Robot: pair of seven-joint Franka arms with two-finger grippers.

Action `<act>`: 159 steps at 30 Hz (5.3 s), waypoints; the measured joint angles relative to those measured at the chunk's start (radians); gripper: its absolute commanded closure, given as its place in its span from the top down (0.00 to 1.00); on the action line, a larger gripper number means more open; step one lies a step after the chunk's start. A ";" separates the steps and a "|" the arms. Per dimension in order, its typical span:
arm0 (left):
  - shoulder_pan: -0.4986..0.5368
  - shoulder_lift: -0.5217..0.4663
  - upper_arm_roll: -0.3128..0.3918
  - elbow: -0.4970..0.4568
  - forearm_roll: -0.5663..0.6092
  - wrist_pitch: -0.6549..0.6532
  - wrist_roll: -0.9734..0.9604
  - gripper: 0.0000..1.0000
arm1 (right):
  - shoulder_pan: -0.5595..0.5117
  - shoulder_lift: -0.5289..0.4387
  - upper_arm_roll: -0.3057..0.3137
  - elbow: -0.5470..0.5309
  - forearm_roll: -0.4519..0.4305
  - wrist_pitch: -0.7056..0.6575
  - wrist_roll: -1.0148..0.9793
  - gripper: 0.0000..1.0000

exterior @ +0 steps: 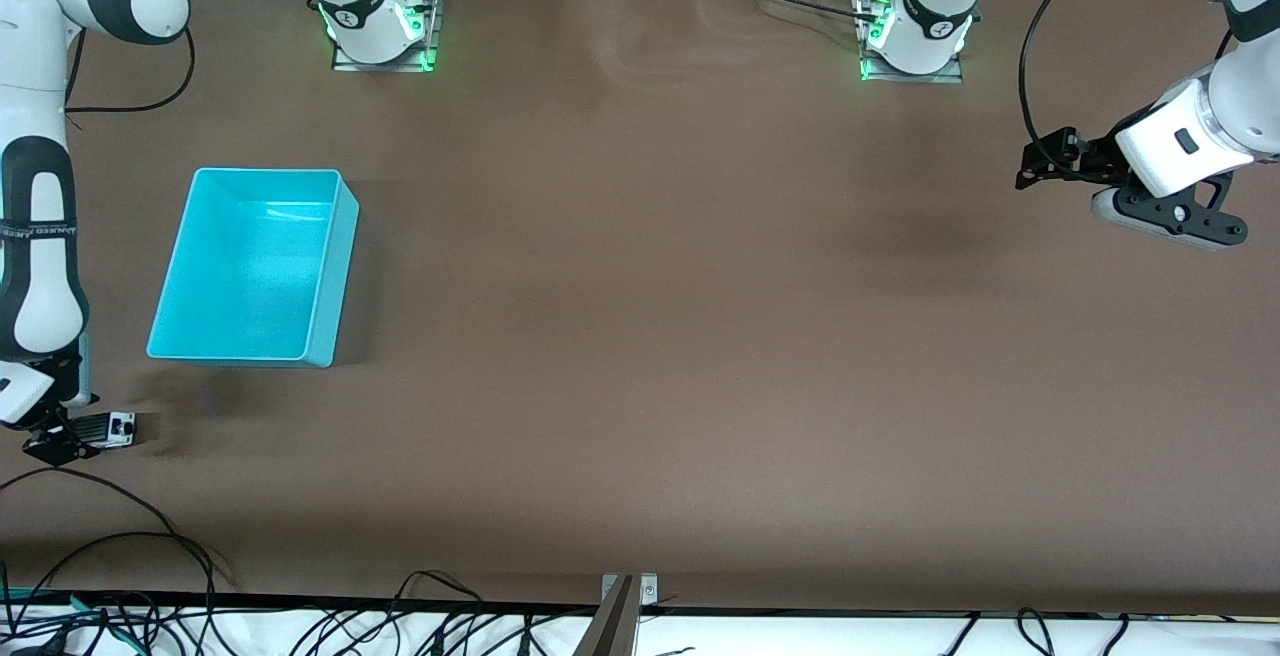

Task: Wind and store white jeep toy

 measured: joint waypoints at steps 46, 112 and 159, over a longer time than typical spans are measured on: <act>0.001 0.001 0.000 0.017 -0.001 -0.004 0.000 1.00 | -0.013 -0.153 0.001 0.088 0.000 -0.323 0.081 0.00; 0.000 0.040 -0.004 0.087 -0.001 -0.015 0.000 1.00 | 0.096 -1.169 0.060 -1.356 -0.048 -0.017 0.842 0.00; -0.002 0.041 -0.006 0.089 -0.001 -0.016 0.000 1.00 | 0.093 -0.969 0.061 -1.419 -0.049 0.288 0.786 1.00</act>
